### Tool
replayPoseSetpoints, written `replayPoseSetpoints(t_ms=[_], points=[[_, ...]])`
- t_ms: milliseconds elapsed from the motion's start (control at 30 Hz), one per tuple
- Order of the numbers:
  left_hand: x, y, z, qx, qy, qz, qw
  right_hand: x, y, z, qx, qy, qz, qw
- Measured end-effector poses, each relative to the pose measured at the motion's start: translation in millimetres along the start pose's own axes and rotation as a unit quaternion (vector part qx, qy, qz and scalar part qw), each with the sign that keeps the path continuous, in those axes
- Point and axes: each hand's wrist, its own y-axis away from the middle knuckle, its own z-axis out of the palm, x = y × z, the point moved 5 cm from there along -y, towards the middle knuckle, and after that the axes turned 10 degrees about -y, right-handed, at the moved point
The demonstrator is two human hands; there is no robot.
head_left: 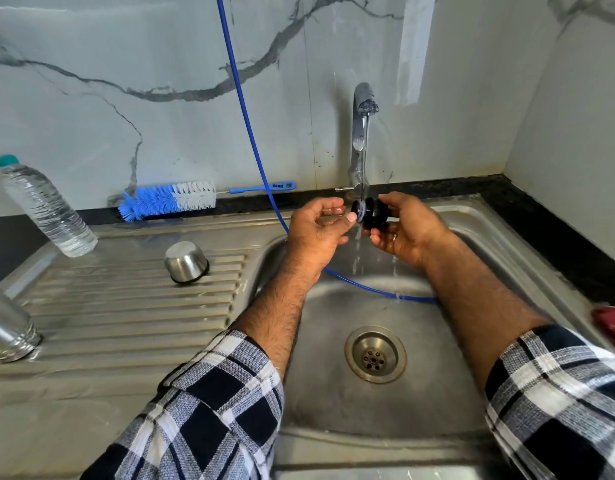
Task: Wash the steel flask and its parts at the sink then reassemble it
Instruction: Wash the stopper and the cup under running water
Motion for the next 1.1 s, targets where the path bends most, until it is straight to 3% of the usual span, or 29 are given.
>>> replayPoseSetpoints(t_ms=[167,267,400,467,767,967,1100], points=[[-3.6,-2.1,-1.4,-0.002,-0.045,-0.001,0.999,-4.0,4.4,0.1,0.002,0.101,-0.041,0.994],[-7.2,-3.2,3.0,-0.026,-0.111,0.028,0.993,-10.0,7.0,6.3,-0.037,0.226,-0.118,0.966],[-7.7,-2.6,3.9,-0.015,-0.135,0.061,0.989,-14.6,7.2,12.3,-0.042,0.293,-0.22,0.93],[-8.7,-4.2,0.8,-0.005,-0.111,0.043,0.993,-18.2,2.7,10.3,-0.031,0.299,-0.254,0.919],[-5.4,-1.8,-2.2,-0.003,-0.097,0.042,0.994,-24.1,11.3,14.0,-0.091,0.224,-0.233,0.942],[-4.1,-0.2,2.6,0.0,-0.145,0.079,0.986,-25.5,15.4,14.2,-0.017,0.288,-0.273,0.918],[-8.3,-2.6,0.1,0.002,-0.126,0.067,0.99,-25.0,12.0,13.8,-0.054,0.247,-0.256,0.933]])
